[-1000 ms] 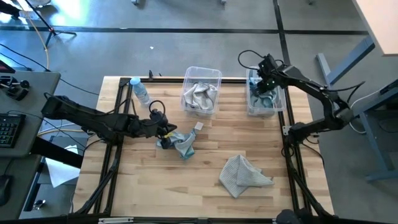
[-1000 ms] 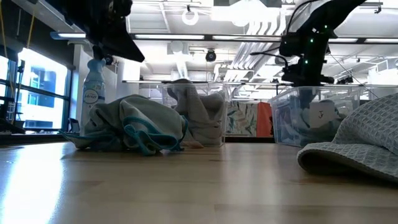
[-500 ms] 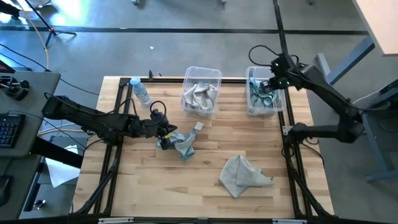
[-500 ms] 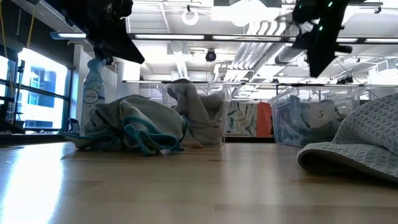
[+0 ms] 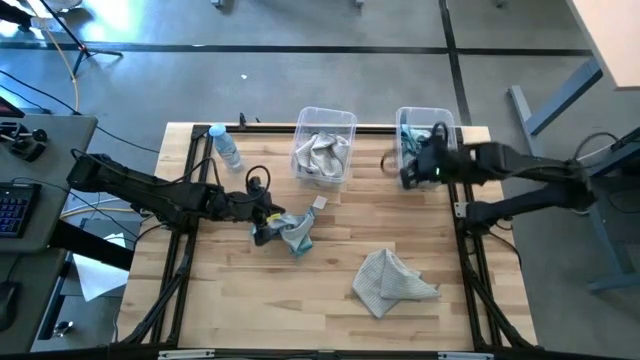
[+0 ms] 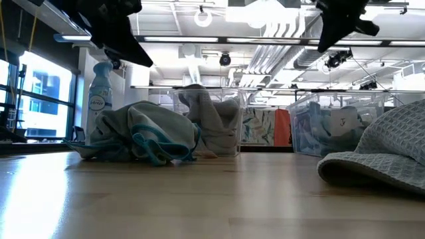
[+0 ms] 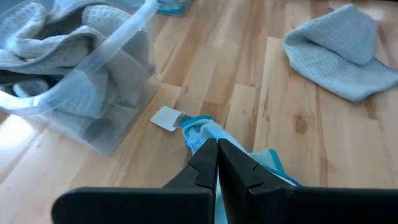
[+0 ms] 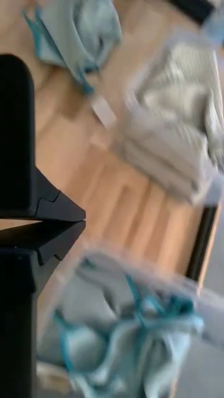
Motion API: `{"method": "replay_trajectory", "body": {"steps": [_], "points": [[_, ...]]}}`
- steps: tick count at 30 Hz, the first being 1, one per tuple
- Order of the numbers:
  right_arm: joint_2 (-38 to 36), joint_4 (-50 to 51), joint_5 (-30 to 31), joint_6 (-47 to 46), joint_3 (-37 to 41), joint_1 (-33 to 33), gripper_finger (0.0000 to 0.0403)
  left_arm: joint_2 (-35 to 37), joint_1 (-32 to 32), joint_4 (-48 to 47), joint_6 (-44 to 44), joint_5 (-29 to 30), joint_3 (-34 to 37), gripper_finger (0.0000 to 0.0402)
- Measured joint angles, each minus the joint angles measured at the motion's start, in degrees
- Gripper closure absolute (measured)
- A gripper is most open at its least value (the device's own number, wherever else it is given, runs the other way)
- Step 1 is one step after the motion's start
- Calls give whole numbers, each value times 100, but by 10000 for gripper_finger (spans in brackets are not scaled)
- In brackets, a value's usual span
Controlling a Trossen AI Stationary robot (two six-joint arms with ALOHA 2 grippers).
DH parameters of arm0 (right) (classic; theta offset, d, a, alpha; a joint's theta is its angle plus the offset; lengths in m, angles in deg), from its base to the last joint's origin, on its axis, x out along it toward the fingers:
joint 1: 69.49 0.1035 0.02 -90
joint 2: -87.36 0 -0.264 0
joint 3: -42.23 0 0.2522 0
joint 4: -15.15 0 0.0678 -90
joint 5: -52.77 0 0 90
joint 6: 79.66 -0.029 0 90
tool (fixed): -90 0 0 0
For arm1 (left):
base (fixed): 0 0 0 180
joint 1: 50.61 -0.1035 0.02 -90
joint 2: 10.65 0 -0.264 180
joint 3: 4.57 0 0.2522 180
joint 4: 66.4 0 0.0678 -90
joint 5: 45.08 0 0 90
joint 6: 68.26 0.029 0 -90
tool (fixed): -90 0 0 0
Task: Sort microfiber towel by color & place in baskets
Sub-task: Put the white microfiber cloth into the left transparent bin
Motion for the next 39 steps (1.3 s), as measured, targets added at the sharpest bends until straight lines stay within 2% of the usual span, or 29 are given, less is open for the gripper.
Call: {"method": "replay_trajectory", "body": {"steps": [7, 15, 27, 34, 39], "points": [[558, -42, 395, -1677, 1, 1884, 402, 0, 0, 0, 456, -347, 0, 401], [1458, -41, 256, -3267, 1, 3117, 403, 0, 0, 1, 496, -463, 0, 401], [2158, -42, -840, -4724, 1, 3874, 403, 0, 0, 2, 741, -723, 0, 402], [2279, -83, -1176, -5000, 1, 4010, 403, 0, 0, 2, 741, -764, 0, 401], [2284, -90, -1043, -5012, 1, 4109, 403, 0, 0, -2, 743, -766, 0, 401]]}}
